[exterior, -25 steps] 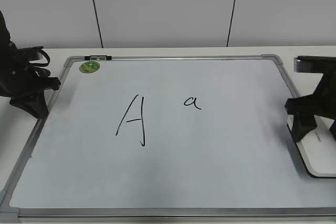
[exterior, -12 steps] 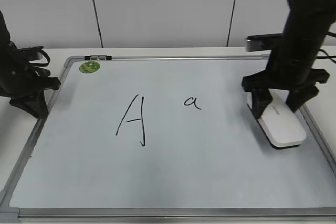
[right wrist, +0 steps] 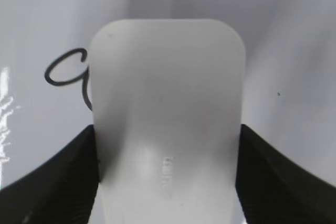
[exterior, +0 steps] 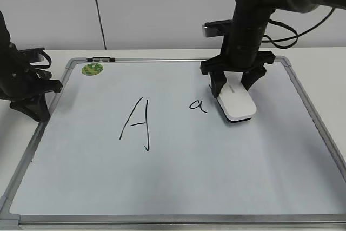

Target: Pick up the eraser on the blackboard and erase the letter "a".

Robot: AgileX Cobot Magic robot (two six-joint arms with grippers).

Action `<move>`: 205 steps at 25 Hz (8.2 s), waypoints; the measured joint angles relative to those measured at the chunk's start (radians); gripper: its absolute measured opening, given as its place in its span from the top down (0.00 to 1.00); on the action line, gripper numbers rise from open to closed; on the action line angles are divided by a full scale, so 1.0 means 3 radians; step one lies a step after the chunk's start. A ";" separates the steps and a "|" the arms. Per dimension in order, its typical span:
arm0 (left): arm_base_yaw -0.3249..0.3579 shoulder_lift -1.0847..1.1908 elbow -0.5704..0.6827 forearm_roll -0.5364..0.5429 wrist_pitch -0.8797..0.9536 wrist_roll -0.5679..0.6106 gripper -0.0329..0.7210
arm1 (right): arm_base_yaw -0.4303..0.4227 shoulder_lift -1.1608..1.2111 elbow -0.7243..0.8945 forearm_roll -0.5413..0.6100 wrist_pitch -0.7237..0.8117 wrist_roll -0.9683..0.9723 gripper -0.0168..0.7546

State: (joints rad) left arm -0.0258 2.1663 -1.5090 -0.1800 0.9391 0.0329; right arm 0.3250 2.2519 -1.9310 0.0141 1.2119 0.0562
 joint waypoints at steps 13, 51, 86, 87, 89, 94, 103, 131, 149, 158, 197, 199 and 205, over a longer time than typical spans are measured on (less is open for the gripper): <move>0.0000 0.0000 0.0000 0.0000 0.0007 0.0000 0.90 | 0.0029 0.0358 -0.0268 0.0111 0.0025 0.0000 0.29; 0.0000 0.0000 0.0000 0.0000 0.0009 0.0000 0.89 | 0.0423 0.0448 -0.0344 0.0372 0.0068 -0.0187 0.29; 0.0000 0.0005 0.0000 0.0000 0.0015 0.0000 0.88 | -0.0086 0.0451 -0.0410 0.0695 0.0059 -0.0187 0.29; 0.0000 0.0005 0.0000 0.0000 0.0022 0.0000 0.88 | -0.0022 0.0465 -0.0431 0.0695 0.0059 -0.0187 0.29; 0.0000 0.0005 0.0000 0.0000 0.0022 0.0000 0.88 | 0.0105 0.0487 -0.0480 0.0744 0.0059 -0.0220 0.29; 0.0000 0.0005 0.0000 0.0000 0.0022 0.0000 0.88 | 0.0308 0.0556 -0.0572 0.0865 0.0059 -0.0247 0.29; 0.0000 0.0005 0.0000 0.0000 0.0022 0.0000 0.88 | 0.0289 0.0598 -0.0621 0.0823 0.0084 -0.0253 0.29; 0.0000 0.0005 -0.0006 -0.0006 0.0016 0.0000 0.88 | -0.0206 0.0564 -0.0665 0.0886 0.0070 -0.0187 0.29; 0.0000 0.0007 -0.0017 -0.0006 0.0035 0.0000 0.88 | -0.0432 -0.0060 -0.0269 -0.0047 0.0078 0.0177 0.29; 0.0000 0.0007 -0.0017 -0.0006 0.0035 0.0000 0.88 | -0.0885 -0.0281 0.0348 -0.0047 0.0078 0.0170 0.29; 0.0000 0.0007 -0.0017 -0.0006 0.0042 0.0000 0.88 | -0.1092 -0.0099 0.0387 0.0225 0.0033 -0.0012 0.29; 0.0000 0.0007 -0.0017 -0.0006 0.0042 0.0000 0.88 | -0.1092 -0.0072 0.0387 0.0232 0.0033 -0.0032 0.29; 0.0000 0.0007 -0.0017 -0.0006 0.0042 0.0000 0.88 | -0.1092 -0.0067 0.0387 0.0219 0.0027 -0.0087 0.29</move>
State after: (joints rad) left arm -0.0258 2.1685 -1.5142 -0.1818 0.9516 0.0329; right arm -0.0027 2.2319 -1.8148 0.0799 1.2201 0.0300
